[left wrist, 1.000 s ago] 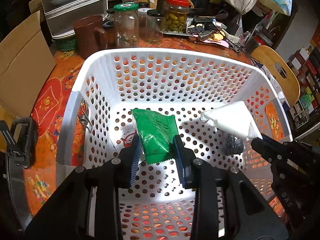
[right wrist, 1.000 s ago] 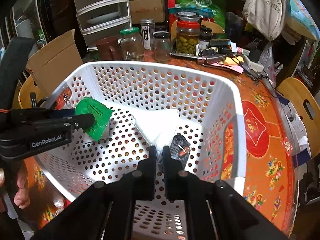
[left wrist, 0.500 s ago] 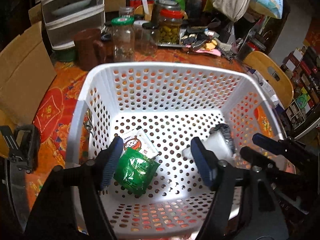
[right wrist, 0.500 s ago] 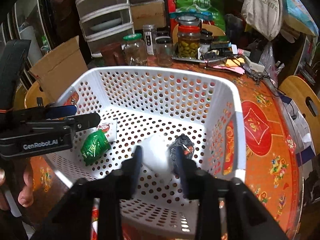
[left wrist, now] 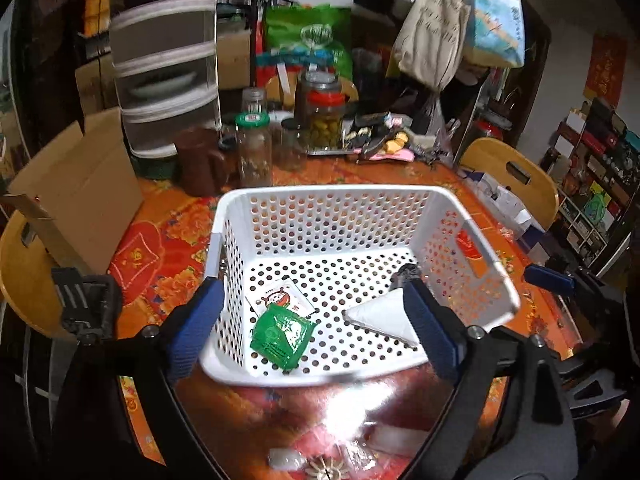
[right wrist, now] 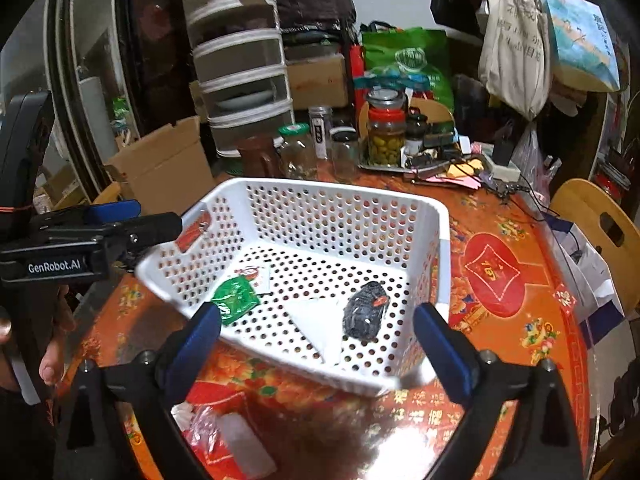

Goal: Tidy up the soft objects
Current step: 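Withdraw both grippers from the basket back toward the remaining items, then lower the left gripper to the white gear piece while the right gripper approaches the rolled towel, then close the right gripper on the rolled towel and lift while the left gripper grasps the gear piece, then carry the gear piece with the left gripper while the right gripper carries the towel over the basket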

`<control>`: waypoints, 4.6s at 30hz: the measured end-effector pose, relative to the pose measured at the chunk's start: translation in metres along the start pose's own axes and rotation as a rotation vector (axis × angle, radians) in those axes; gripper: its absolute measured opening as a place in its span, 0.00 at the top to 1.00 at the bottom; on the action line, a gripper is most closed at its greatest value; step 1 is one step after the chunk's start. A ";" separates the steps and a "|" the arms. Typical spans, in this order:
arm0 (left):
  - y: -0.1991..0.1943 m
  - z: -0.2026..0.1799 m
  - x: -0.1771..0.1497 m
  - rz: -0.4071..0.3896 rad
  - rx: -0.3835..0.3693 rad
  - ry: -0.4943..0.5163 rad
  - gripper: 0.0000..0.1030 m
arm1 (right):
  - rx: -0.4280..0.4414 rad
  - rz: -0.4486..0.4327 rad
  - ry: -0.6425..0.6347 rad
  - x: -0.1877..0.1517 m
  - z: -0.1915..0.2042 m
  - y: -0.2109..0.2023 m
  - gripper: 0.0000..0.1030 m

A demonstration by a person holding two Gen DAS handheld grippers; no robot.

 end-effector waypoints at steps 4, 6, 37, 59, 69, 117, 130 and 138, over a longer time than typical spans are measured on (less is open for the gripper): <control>-0.040 -0.002 -0.015 -0.071 -0.009 0.021 0.06 | 0.021 -0.046 -0.007 -0.012 0.013 -0.024 0.01; -0.059 -0.002 -0.025 -0.095 -0.012 0.023 0.06 | 0.028 -0.064 -0.006 -0.020 0.016 -0.036 0.01; -0.034 0.011 -0.219 0.042 -0.007 -0.055 0.01 | 0.109 -0.040 0.022 -0.160 0.057 -0.035 0.02; 0.019 -0.003 -0.243 0.100 0.025 0.021 0.29 | 0.164 0.094 0.037 -0.189 0.056 0.034 0.49; 0.016 -0.011 -0.243 0.083 0.009 0.053 0.49 | 0.182 0.120 0.043 -0.192 0.061 0.039 0.53; -0.002 -0.009 -0.238 0.014 -0.080 -0.001 0.60 | 0.183 -0.062 0.013 -0.171 0.062 0.014 0.72; -0.007 -0.005 -0.232 0.006 -0.078 -0.023 0.60 | 0.167 -0.139 0.012 -0.158 0.057 -0.013 0.72; -0.034 -0.013 -0.206 -0.063 -0.079 0.003 0.60 | 0.146 -0.186 0.018 -0.144 0.048 -0.038 0.72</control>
Point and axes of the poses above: each gripper's, at about its wrist camera, not at the fingertips, and y roughly the way its jaws point, z to its left, x to its top, the point moved 10 cm from there along y, roughly the way its jaws point, and after that the axes turned 9 degrees about x, right-handed, at the moved point
